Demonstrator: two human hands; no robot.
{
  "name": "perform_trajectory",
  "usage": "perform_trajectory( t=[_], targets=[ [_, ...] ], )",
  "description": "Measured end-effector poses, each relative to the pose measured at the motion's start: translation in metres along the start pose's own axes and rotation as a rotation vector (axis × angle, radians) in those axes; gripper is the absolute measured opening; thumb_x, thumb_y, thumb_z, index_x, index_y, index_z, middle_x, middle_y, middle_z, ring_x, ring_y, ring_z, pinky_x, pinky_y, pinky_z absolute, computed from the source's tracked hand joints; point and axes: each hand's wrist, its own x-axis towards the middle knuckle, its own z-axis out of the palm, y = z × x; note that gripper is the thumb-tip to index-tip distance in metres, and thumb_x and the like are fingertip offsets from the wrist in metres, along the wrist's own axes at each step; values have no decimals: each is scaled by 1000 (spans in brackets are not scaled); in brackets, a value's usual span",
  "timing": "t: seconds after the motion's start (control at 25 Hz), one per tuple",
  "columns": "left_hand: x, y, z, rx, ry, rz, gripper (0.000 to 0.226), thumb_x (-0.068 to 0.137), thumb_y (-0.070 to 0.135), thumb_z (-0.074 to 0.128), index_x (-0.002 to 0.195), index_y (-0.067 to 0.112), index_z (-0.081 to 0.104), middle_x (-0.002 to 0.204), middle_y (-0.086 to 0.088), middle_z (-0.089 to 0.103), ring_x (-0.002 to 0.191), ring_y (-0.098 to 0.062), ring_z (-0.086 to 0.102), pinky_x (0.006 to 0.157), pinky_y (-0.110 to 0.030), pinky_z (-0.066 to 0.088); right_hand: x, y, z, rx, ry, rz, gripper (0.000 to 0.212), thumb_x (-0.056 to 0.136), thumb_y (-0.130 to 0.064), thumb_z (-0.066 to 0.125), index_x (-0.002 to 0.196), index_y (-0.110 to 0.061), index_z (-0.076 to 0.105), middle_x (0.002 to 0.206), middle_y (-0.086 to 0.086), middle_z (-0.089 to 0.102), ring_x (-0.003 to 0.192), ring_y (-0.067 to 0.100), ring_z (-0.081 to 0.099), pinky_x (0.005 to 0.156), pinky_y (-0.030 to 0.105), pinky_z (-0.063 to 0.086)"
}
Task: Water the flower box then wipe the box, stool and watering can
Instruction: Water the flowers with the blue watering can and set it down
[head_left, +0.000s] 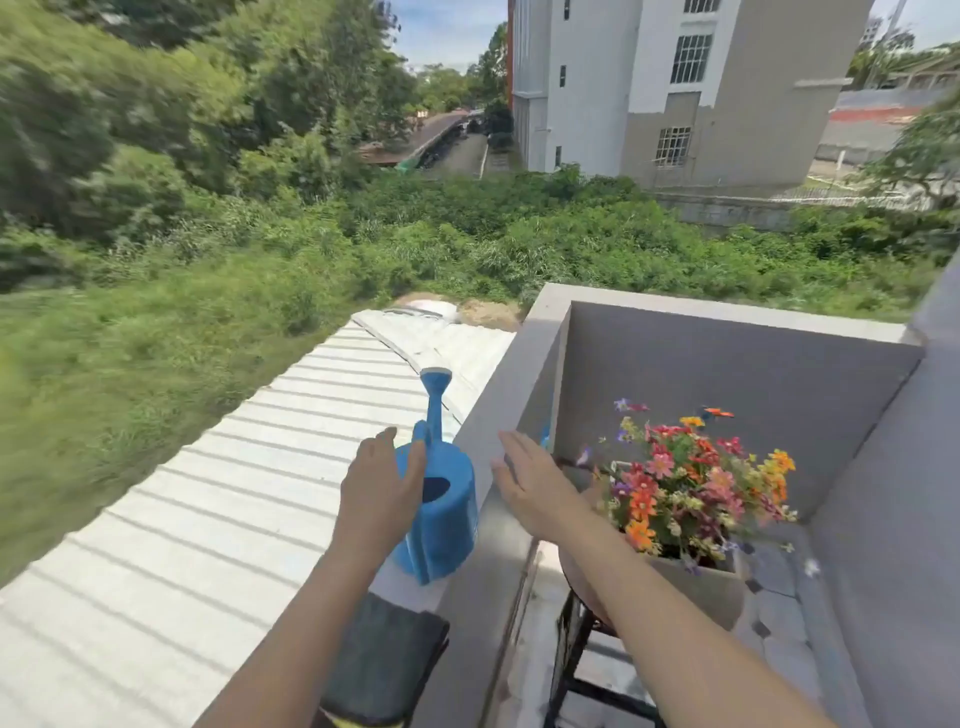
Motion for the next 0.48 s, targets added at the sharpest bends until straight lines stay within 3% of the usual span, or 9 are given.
perform_trajectory(
  t=[0.16,0.28,0.4,0.48],
  targets=[
    [-13,-11,28,-206,29,-139,35,94,42,43,110,13,55,96,-3,64,92,-26,60,79,-38,47,24,-14,30,39,-95,-19,56,102,-37,23,150,-11,9,160,2,6,146,11,4,117,26,3],
    [-27,-10,46,-372,174,-211,24,95,37,45,78,22,54,65,4,56,62,-21,53,61,-34,44,27,-17,54,60,-108,-3,56,102,-36,21,149,-10,9,160,4,7,146,13,6,118,28,6],
    [-42,-9,56,-418,341,-251,17,94,36,50,80,29,58,66,3,61,60,-18,56,59,-30,46,19,-17,69,89,-113,14,55,102,-34,20,150,-12,7,160,0,4,146,10,5,118,27,7],
    [-45,-13,58,-422,394,-238,15,93,35,54,87,24,63,66,4,62,59,-14,57,57,-29,45,15,-19,73,138,-101,33,54,102,-34,19,150,-14,6,160,-3,3,145,8,4,117,25,6]
  ],
)
